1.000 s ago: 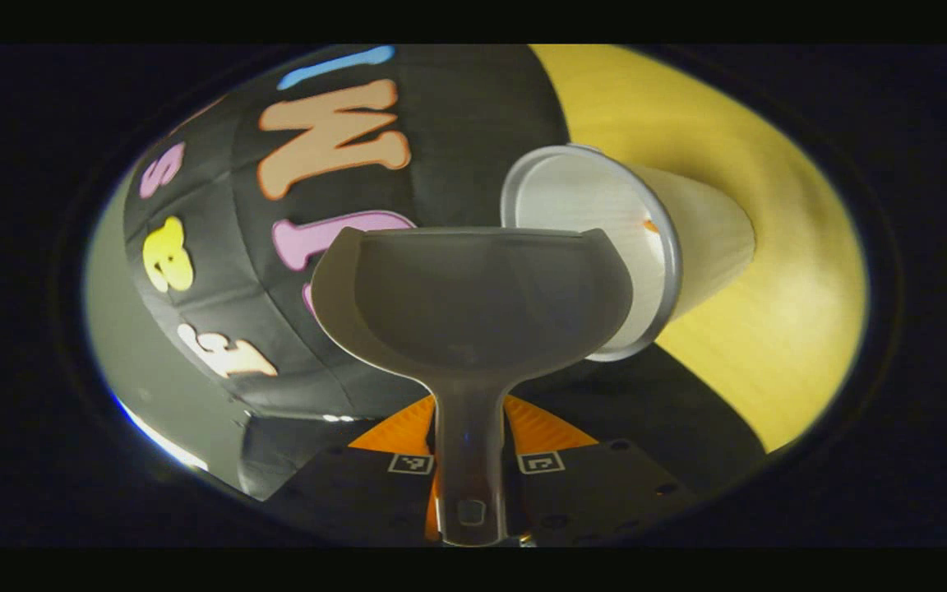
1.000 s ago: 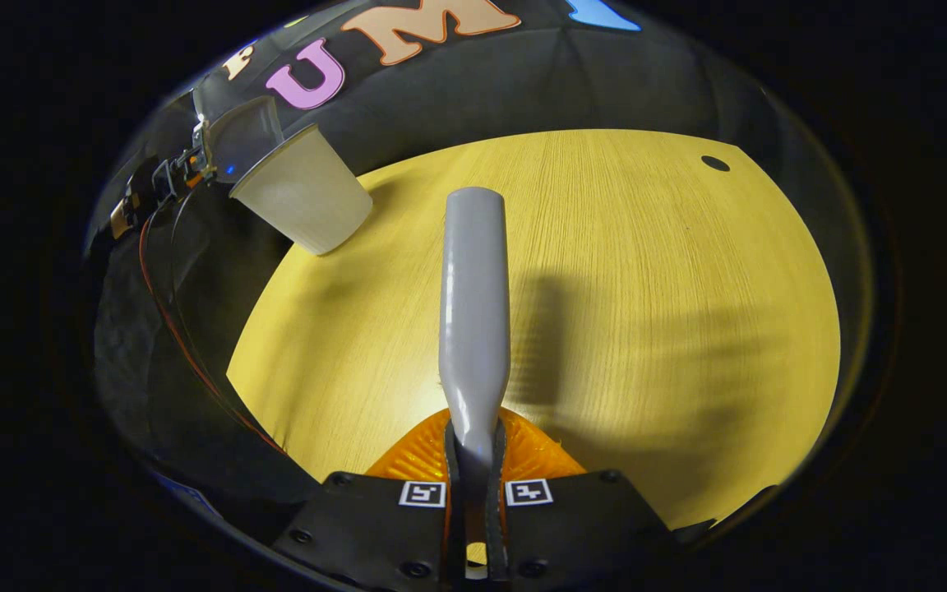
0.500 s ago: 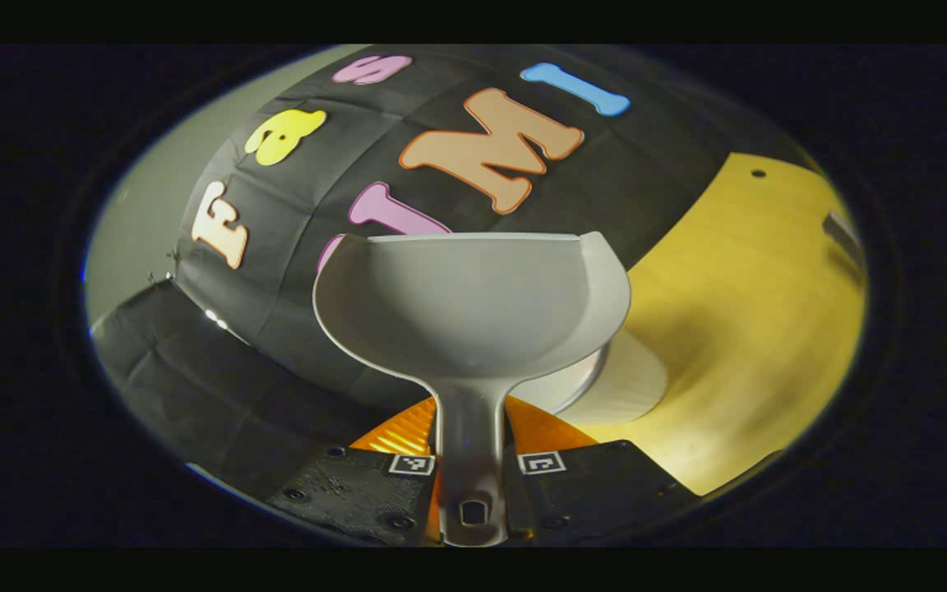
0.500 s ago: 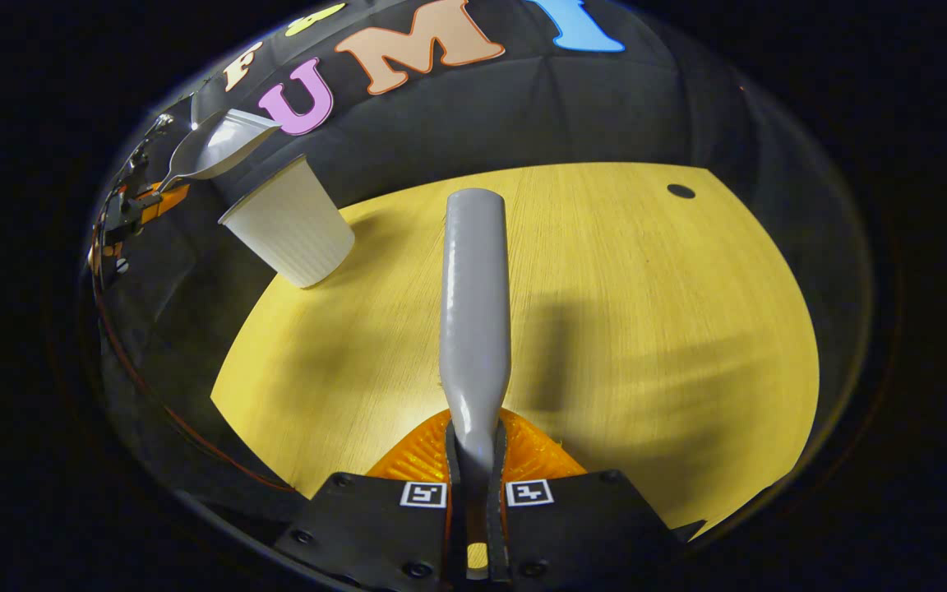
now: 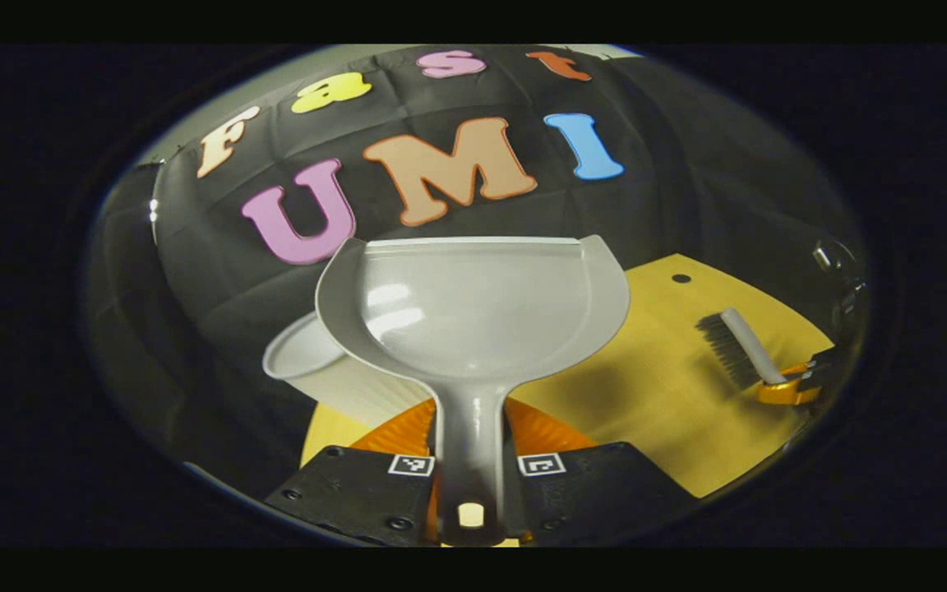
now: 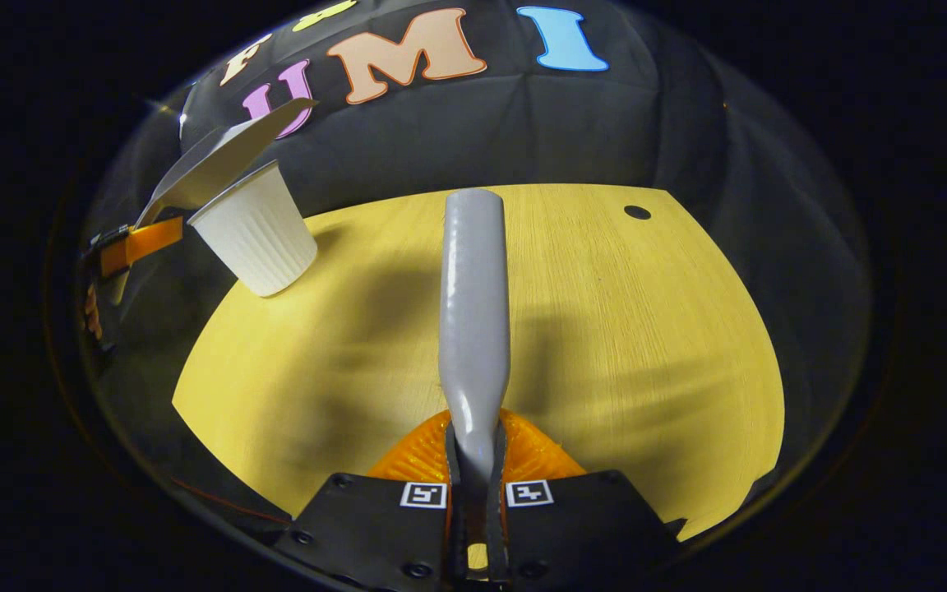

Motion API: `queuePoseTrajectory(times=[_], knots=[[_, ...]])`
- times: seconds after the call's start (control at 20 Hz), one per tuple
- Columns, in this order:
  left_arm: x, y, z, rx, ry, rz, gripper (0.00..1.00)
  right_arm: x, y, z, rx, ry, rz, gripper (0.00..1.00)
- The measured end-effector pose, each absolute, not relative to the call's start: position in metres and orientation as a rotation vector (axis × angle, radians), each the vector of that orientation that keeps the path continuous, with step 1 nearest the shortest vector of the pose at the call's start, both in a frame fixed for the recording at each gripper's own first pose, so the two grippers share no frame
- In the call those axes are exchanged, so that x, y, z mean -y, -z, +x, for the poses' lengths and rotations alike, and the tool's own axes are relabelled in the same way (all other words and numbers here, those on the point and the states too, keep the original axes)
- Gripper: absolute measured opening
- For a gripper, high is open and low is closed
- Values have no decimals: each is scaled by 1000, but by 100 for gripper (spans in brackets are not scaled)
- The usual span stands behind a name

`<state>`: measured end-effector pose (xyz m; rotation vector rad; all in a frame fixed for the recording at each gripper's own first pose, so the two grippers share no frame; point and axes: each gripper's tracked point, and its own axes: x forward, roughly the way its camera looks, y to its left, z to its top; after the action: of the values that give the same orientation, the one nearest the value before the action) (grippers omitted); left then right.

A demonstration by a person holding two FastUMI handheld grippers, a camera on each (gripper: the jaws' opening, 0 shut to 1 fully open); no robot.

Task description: Pick up the small broom and dustpan from the desktop, sweep the trash into the dustpan with the broom, and then empty the trash into the garbage bin.

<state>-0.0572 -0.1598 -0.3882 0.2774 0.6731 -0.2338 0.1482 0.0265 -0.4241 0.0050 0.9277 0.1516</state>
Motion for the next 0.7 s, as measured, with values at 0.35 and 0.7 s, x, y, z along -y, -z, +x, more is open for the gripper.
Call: queuePoseTrajectory(times=[0.35,0.7], knots=[[176,496,-123,-923,234,226,24,-24,456,134,-1061,-82,-37,12],[167,523,-132,-1105,214,187,23,-18,473,120,-1219,-29,-108,12]])
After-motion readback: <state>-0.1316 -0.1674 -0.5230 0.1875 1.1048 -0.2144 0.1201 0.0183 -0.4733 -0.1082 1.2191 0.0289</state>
